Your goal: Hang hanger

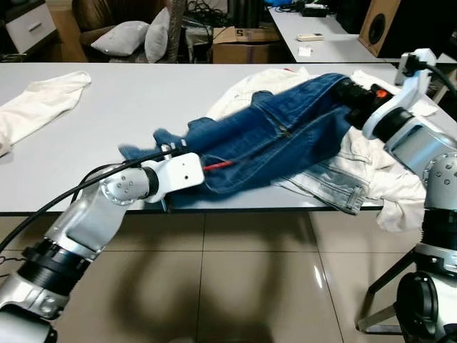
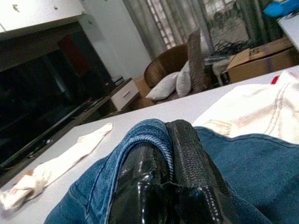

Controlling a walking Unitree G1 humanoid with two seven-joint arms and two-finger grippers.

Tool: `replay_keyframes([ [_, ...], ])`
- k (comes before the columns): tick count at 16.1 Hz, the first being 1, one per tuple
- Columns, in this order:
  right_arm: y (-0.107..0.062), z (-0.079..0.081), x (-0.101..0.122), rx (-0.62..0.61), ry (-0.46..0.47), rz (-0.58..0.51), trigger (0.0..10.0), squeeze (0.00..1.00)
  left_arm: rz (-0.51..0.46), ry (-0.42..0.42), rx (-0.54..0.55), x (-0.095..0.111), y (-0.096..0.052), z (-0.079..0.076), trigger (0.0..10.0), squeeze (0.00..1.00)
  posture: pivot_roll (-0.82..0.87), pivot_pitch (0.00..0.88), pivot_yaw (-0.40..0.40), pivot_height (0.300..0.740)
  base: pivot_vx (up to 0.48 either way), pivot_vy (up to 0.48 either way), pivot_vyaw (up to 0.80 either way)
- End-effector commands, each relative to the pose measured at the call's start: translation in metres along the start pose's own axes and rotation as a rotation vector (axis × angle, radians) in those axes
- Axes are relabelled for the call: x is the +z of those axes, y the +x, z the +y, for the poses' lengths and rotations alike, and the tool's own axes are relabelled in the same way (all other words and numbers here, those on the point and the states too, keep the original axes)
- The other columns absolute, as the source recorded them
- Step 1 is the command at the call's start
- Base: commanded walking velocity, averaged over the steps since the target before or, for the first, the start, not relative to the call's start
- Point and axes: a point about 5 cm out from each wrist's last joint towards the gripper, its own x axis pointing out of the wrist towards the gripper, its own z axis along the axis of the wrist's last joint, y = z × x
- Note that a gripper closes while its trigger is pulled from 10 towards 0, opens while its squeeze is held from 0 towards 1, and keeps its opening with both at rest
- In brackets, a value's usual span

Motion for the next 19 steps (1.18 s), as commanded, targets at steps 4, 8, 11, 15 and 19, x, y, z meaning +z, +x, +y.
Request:
replay_keyframes([
  [4, -0.006, 0.010, 0.017, 0.064, 0.014, -0.059, 0.0, 0.00, -0.132, -0.159, 0.167, 0.012, 0.006, 0.023, 0.0, 0.00, 0.00, 0.000, 0.016, 0.740, 0.000, 0.000, 0.00],
  [8, -0.011, 0.021, 0.002, 0.110, -0.016, 0.009, 0.0, 0.00, -0.351, -0.403, 0.124, 0.033, 0.003, 0.043, 0.0, 0.00, -0.01, 0.000, 0.031, 0.740, 0.000, 0.000, 0.00],
  [11, -0.015, 0.026, 0.004, 0.123, -0.042, 0.014, 0.0, 0.00, -0.333, -0.440, 0.133, 0.021, -0.003, 0.053, 0.0, 0.00, -0.02, 0.000, 0.037, 0.740, 0.000, 0.000, 0.00],
  [15, -0.014, 0.028, 0.017, 0.114, -0.073, -0.025, 0.0, 0.00, -0.253, -0.342, -0.098, 0.013, -0.004, 0.023, 0.0, 0.00, -0.01, 0.000, 0.031, 0.740, 0.000, 0.000, 0.00],
  [19, -0.015, 0.043, 0.007, 0.203, -0.062, 0.029, 0.0, 0.00, -0.199, -0.485, 0.129, 0.003, 0.005, 0.036, 0.0, 0.00, -0.02, 0.000, 0.021, 0.740, 0.000, 0.000, 0.00],
])
